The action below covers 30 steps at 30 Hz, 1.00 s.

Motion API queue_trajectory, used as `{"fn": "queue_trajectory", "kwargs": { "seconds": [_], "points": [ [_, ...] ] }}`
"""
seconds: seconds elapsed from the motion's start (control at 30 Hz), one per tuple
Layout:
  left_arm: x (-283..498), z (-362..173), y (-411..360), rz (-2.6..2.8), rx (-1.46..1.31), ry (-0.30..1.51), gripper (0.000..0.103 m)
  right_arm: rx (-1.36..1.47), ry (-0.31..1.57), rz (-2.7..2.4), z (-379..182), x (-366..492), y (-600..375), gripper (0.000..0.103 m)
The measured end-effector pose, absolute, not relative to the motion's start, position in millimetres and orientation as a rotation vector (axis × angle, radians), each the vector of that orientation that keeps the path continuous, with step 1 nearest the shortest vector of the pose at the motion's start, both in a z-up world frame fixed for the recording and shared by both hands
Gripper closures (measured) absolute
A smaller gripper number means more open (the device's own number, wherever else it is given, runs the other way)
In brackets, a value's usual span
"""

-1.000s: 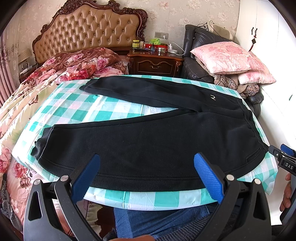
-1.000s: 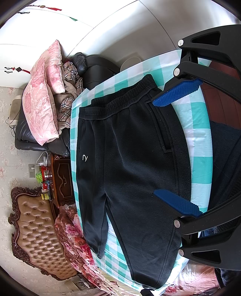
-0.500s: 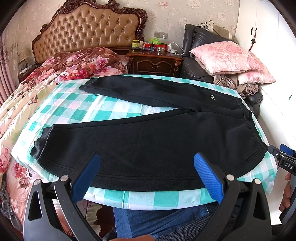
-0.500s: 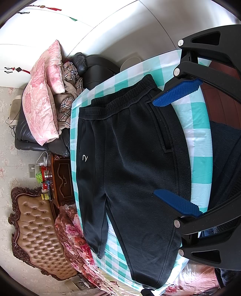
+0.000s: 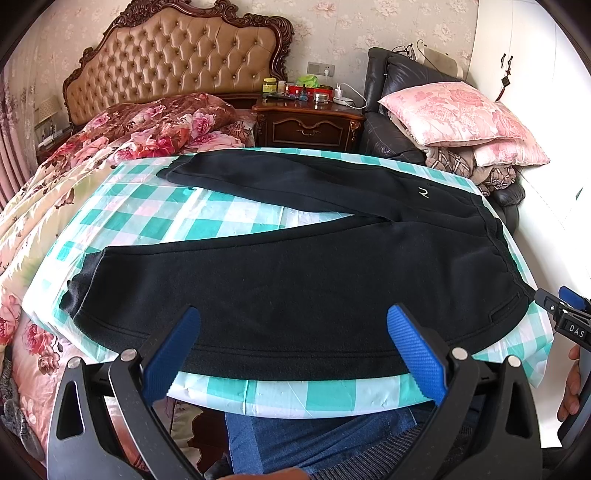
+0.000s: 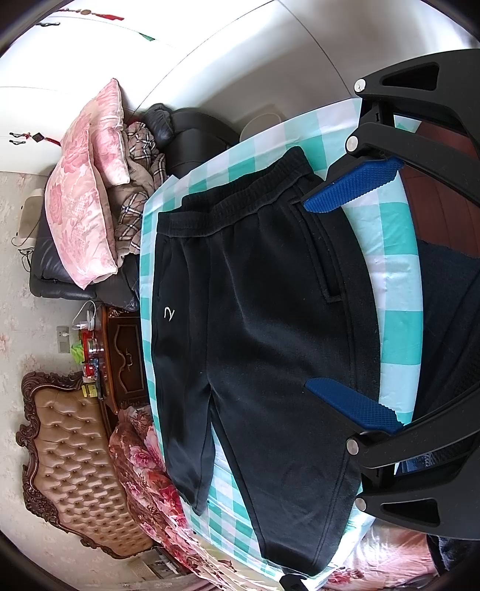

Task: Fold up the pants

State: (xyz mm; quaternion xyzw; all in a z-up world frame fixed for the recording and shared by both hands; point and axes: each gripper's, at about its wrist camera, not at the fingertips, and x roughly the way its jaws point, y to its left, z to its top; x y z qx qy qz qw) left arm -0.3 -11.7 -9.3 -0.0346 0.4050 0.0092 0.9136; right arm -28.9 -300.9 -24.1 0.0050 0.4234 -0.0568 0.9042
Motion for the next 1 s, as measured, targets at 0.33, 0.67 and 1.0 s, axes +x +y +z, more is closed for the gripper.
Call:
{"fn": "queue_trajectory", "kwargs": {
  "seconds": [0.33,0.67,1.0],
  "points": [
    [10.8,-20.7,-19.7,0.015,-0.076,0.857,0.002,0.051,0.907,-0.057,-30.5,-18.5,-299.6,0.015],
    [67.3,-49.4,-44.0,-0.112,-0.112,0.970,0.002,0.126,0.970,-0.055,-36.6,97.0,-381.3,0.015],
    [110.5,-97.4,-63.0,-0.172,-0.153,1.110,0.002,0.255,1.164,-0.077,-96.1,312.1,-508.6,0.014]
  ]
}}
